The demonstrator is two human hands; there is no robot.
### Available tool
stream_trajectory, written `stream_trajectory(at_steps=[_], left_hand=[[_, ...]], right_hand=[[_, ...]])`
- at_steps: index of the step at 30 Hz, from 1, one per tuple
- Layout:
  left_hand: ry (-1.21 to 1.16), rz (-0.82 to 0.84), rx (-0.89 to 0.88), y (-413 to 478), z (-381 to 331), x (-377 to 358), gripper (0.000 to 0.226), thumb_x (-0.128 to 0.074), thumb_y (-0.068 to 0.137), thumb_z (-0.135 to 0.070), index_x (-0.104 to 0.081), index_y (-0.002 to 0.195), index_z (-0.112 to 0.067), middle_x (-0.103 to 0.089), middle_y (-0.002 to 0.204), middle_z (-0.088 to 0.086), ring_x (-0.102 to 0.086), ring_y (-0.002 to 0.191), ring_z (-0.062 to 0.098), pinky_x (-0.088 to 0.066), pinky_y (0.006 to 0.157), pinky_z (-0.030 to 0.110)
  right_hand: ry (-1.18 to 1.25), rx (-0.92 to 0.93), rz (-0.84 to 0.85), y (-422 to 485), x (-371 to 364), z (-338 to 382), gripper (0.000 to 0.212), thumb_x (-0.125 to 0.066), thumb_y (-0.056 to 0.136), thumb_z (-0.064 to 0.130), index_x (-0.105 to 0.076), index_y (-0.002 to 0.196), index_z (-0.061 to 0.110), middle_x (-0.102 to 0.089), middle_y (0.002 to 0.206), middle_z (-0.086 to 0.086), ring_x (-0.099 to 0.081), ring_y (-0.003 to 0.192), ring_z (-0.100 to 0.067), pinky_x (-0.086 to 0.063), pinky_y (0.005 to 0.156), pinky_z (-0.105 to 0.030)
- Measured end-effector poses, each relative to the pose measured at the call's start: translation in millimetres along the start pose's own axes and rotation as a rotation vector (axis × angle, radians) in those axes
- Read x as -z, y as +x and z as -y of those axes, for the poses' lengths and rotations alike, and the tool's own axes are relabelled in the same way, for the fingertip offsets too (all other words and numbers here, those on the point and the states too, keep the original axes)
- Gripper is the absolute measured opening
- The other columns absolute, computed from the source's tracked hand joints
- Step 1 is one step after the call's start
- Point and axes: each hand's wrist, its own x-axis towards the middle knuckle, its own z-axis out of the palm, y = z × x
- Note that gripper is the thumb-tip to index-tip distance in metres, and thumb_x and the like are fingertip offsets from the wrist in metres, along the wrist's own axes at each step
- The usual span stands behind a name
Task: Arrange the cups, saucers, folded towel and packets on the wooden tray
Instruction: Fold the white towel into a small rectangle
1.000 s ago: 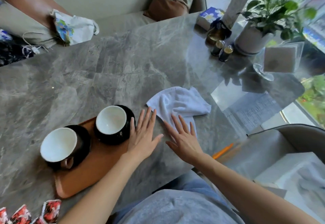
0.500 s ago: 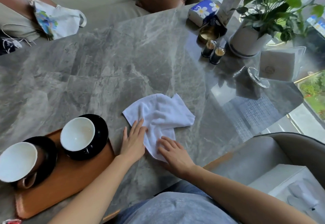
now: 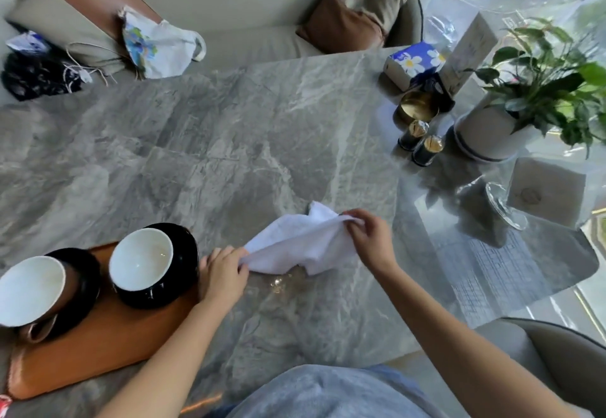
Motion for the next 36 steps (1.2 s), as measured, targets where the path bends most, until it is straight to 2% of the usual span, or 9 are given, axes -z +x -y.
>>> stream_trajectory(at_steps=[2, 5, 8, 12, 16, 22, 25, 30, 36], left_hand=[[-0.171, -0.054, 0.074, 11.6, 6.3, 7.2, 0.013, -0.056, 0.086, -0.022, -0.067, 0.093, -0.021, -0.067, 0.092, 0.007, -0.06, 0.094, 0.031, -0.041, 0.079, 0.038], [-0.64, -0.115, 0.179, 30.6, 5.6, 30.4, 0.014, -0.058, 0.087, -0.011, -0.069, 0.095, -0.007, -0.07, 0.094, 0.019, -0.065, 0.089, 0.034, -0.047, 0.075, 0.037], [-0.871, -0.289, 0.226, 53.2, -7.4, 74.2, 0.016, -0.061, 0.085, -0.015, -0.07, 0.095, -0.006, -0.07, 0.089, 0.022, -0.061, 0.08, 0.022, -0.042, 0.071, 0.03], [-0.966, -0.528, 0.088, 71.4, -23.8, 147.9, 0.008, -0.057, 0.08, -0.034, -0.064, 0.075, -0.034, -0.06, 0.065, -0.015, -0.052, 0.065, 0.003, -0.04, 0.063, 0.025], [-1.192, -0.571, -0.092, 63.1, -40.1, 195.3, 0.013, -0.056, 0.086, -0.026, -0.058, 0.074, -0.03, -0.059, 0.058, -0.025, -0.048, 0.06, -0.012, -0.037, 0.06, 0.009], [-1.391, -0.301, -0.014, 44.4, -22.1, 191.2, 0.018, -0.05, 0.088, -0.016, -0.062, 0.076, -0.022, -0.068, 0.068, -0.018, -0.058, 0.073, -0.005, -0.043, 0.071, 0.016], [-1.348, -0.066, 0.122, 23.6, -10.0, 159.6, 0.023, -0.047, 0.093, -0.015, -0.064, 0.079, -0.021, -0.072, 0.069, -0.017, -0.065, 0.068, -0.005, -0.051, 0.063, 0.011], [-1.261, 0.39, 0.33, -16.2, 14.4, 104.4, 0.022, -0.05, 0.092, -0.03, -0.068, 0.097, -0.018, -0.077, 0.088, 0.001, -0.073, 0.081, 0.015, -0.058, 0.063, 0.029], [-1.104, 0.654, 0.492, -53.9, 29.6, 53.3, 0.021, -0.052, 0.092, -0.036, -0.063, 0.106, -0.025, -0.076, 0.093, -0.003, -0.072, 0.087, 0.016, -0.056, 0.066, 0.03]], right_hand=[[0.092, -0.03, -0.073, 13.7, 7.8, 5.3, 0.021, -0.054, 0.086, 0.002, -0.072, 0.091, 0.011, -0.071, 0.085, -0.001, -0.063, 0.083, -0.011, -0.046, 0.072, -0.023], [0.14, 0.018, -0.08, 31.7, 20.4, 20.7, 0.018, -0.055, 0.088, 0.002, -0.071, 0.09, 0.01, -0.068, 0.081, -0.003, -0.057, 0.072, -0.002, -0.042, 0.061, -0.007], [0.244, 0.121, -0.101, 49.3, 36.5, 52.7, 0.013, -0.058, 0.089, 0.005, -0.069, 0.088, 0.012, -0.064, 0.073, 0.001, -0.054, 0.065, 0.001, -0.041, 0.058, -0.008], [0.406, 0.282, -0.179, 65.9, 56.9, 101.3, 0.012, -0.059, 0.089, 0.013, -0.068, 0.082, 0.017, -0.059, 0.068, 0.008, -0.05, 0.064, 0.001, -0.04, 0.061, -0.016], [0.56, 0.399, -0.152, 66.9, 70.7, 132.5, 0.019, -0.059, 0.091, 0.023, -0.068, 0.075, 0.028, -0.059, 0.064, 0.017, -0.048, 0.064, -0.003, -0.038, 0.062, -0.022], [0.506, 0.454, 0.128, 59.6, 90.4, 124.1, 0.017, -0.063, 0.088, 0.027, -0.066, 0.071, 0.027, -0.057, 0.061, 0.017, -0.047, 0.058, 0.002, -0.037, 0.055, -0.012], [0.419, 0.234, 0.306, 48.3, 91.6, 91.9, 0.013, -0.068, 0.082, 0.034, -0.071, 0.077, 0.022, -0.067, 0.072, 0.005, -0.06, 0.068, -0.01, -0.049, 0.065, -0.025], [0.26, -0.171, 0.645, 17.4, 89.4, 25.5, 0.03, -0.065, 0.075, 0.043, -0.076, 0.088, 0.017, -0.074, 0.082, 0.001, -0.069, 0.078, -0.012, -0.059, 0.065, -0.029], [0.211, -0.484, 0.794, -20.8, 80.5, -40.3, 0.041, -0.065, 0.076, 0.051, -0.074, 0.097, 0.017, -0.074, 0.093, -0.004, -0.071, 0.088, -0.019, -0.057, 0.068, -0.031]])
